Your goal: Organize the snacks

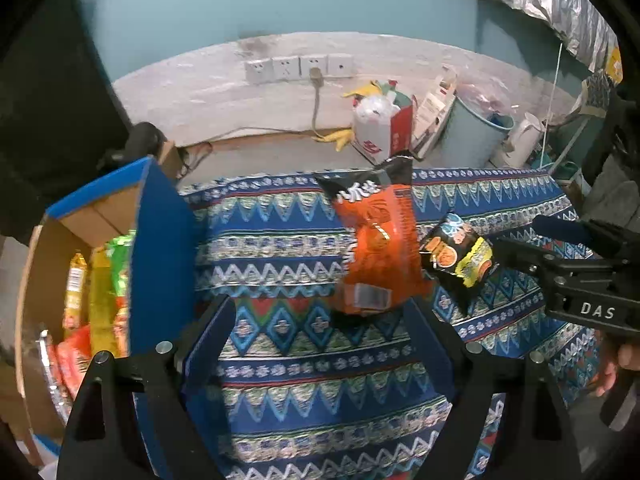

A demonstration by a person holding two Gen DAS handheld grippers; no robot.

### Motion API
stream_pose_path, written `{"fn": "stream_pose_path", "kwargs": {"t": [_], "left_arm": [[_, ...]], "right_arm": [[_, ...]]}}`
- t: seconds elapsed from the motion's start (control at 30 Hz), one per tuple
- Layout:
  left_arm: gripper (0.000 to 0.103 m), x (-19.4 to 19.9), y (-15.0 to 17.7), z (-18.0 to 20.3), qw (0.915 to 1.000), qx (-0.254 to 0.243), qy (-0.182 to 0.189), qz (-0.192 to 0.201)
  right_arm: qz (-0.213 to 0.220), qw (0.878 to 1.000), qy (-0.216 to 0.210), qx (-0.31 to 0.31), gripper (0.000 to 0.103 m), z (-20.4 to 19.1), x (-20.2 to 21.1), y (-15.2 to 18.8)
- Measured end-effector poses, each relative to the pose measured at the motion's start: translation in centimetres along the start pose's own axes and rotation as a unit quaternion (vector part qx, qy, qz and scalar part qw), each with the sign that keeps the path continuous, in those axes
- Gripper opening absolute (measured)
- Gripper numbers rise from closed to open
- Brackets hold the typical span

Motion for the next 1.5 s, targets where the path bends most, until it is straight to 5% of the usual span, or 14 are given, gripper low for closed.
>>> {"fn": "stream_pose_path", "kwargs": {"t": [0.4, 0.9, 1.07, 1.5], "left_arm": [[0.087, -5.3, -1.8, 3.6, 0.9976, 0.032, 0.049, -0.037], [0.087, -11.5, -2.0, 5.0, 0.9966, 0.005, 0.009, -0.082], [0.059, -11.4, -1.2, 4.1, 0.9955, -0.016, 0.040, -0.085], [0.051, -9.3, -0.3, 1.1, 0.9974, -0.029, 0.023, -0.062]], "right_arm": [[-0.018, 0.999, 0.000, -0.043, 0.075, 4.3, -2.7, 1.7], [-0.023, 0.998, -0.020, -0.052, 0.075, 6.1, -4.3, 2.4], [-0.029, 0.998, -0.036, -0.037, 0.075, 5.0, -5.5, 2.1], [-0.084, 0.995, -0.017, 0.053, 0.075, 1.3, -10.8, 2.9]]}}
Point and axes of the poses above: each gripper's, at about its wrist camera, not at the fingertips, and x roughly against the way its jaws point, z to its right, y to its underside, the point moved 5 cm from there along -x, roughly the way its jaws point, and after that the axes turned 11 degrees about x, right-handed, at the moved point
